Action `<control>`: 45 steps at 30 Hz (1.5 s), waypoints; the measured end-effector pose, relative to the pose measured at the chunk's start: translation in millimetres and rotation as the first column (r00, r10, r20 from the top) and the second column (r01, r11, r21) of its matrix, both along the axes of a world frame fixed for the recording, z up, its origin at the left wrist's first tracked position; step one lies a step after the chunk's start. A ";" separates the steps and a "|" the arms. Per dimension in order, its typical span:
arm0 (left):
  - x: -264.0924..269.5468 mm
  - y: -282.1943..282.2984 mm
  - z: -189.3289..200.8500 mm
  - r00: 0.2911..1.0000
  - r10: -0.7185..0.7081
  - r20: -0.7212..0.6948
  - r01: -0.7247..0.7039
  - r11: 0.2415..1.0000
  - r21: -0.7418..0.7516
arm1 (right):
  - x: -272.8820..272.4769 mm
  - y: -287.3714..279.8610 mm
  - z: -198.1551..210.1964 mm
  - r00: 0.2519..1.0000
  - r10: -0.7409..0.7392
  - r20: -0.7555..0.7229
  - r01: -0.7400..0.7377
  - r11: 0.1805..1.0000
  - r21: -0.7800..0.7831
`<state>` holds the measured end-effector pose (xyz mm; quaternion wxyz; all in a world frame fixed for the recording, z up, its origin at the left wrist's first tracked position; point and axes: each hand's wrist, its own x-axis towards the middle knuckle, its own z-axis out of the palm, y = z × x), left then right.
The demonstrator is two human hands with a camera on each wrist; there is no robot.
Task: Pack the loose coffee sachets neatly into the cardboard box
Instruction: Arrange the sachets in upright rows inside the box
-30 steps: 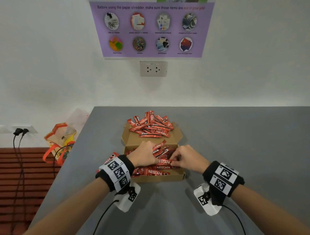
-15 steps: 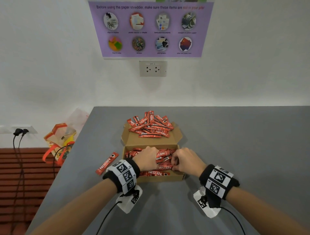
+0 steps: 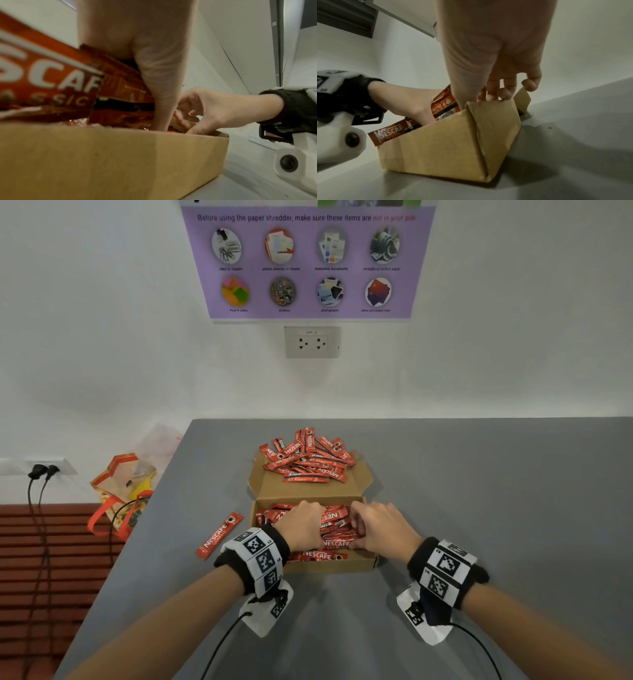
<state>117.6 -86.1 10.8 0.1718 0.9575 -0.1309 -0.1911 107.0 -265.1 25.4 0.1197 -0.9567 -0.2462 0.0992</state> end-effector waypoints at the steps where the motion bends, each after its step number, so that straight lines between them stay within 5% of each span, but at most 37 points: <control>1: 0.5 0.0 0.2 1.000 0.003 -0.007 -0.003 1.000 -0.002 | -0.1 0.1 -0.2 1.000 0.000 -0.003 0.000 1.000 0.003; 24: -2.8 6.2 26.4 1.000 0.007 -0.007 -0.008 0.992 -0.123 | 1.8 -3.9 3.7 0.999 -0.022 -0.037 0.026 0.993 0.113; 26: -2.6 10.1 35.6 0.997 0.023 0.072 -0.009 0.982 -0.189 | 2.2 -4.9 8.5 0.999 -0.046 -0.018 0.048 0.986 0.157; 32: -0.3 5.1 69.9 0.811 0.470 0.348 -0.174 0.763 -0.623 | 3.5 12.1 25.1 0.997 -0.043 0.058 0.018 0.927 0.374; 37: 0.9 -7.5 82.2 0.707 0.676 0.208 -0.239 0.505 -0.830 | 1.0 44.4 32.5 0.991 0.094 -0.091 -0.034 0.856 0.516; 40: 3.1 -7.8 83.7 0.653 0.746 0.130 -0.270 0.389 -0.881 | 2.3 53.6 35.2 0.993 0.058 -0.101 0.003 0.856 0.517; 45: 3.5 -2.1 79.4 0.627 0.766 0.139 -0.274 0.384 -0.882 | 2.6 58.1 42.0 0.984 0.085 -0.155 0.010 0.850 0.526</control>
